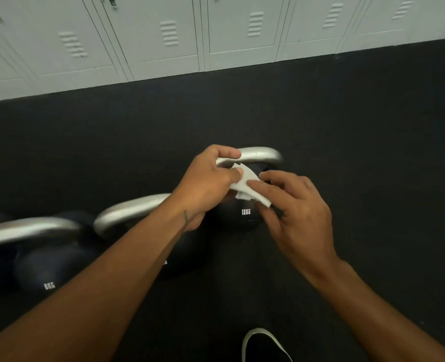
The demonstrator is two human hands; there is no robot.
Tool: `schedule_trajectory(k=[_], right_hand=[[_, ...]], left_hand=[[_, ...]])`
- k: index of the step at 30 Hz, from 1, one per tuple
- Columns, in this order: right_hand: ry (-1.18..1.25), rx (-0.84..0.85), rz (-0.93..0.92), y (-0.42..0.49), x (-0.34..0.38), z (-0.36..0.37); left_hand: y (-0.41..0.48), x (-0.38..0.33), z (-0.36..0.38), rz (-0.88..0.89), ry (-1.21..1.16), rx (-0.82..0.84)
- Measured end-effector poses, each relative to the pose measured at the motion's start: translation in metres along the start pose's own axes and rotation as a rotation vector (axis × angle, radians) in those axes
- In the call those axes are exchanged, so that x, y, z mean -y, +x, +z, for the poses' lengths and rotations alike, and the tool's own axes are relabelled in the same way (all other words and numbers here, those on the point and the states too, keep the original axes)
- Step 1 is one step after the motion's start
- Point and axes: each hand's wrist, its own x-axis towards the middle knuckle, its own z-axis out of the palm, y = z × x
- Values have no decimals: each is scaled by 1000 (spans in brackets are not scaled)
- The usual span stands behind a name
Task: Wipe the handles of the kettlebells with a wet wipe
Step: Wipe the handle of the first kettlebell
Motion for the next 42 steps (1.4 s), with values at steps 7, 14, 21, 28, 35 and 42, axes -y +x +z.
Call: schedule_trajectory(k=[7,14,21,28,35,42], right_hand=[[175,-125,194,8,-12,12],[316,-321,829,25,-54,17],[274,-123,635,10,-63,66],[371,31,528,-18,-51,90],[608,122,499,36,-103,60],[522,153,542,33,-96,54]], left_hand=[[10,2,0,288,418,-118],[19,26,9,613,1380,-175],[26,28,19,608,1476,-234],[30,40,22,693,1464,-318],[34,44,19,745,1460,-365],[36,44,18,740,1467,-357]])
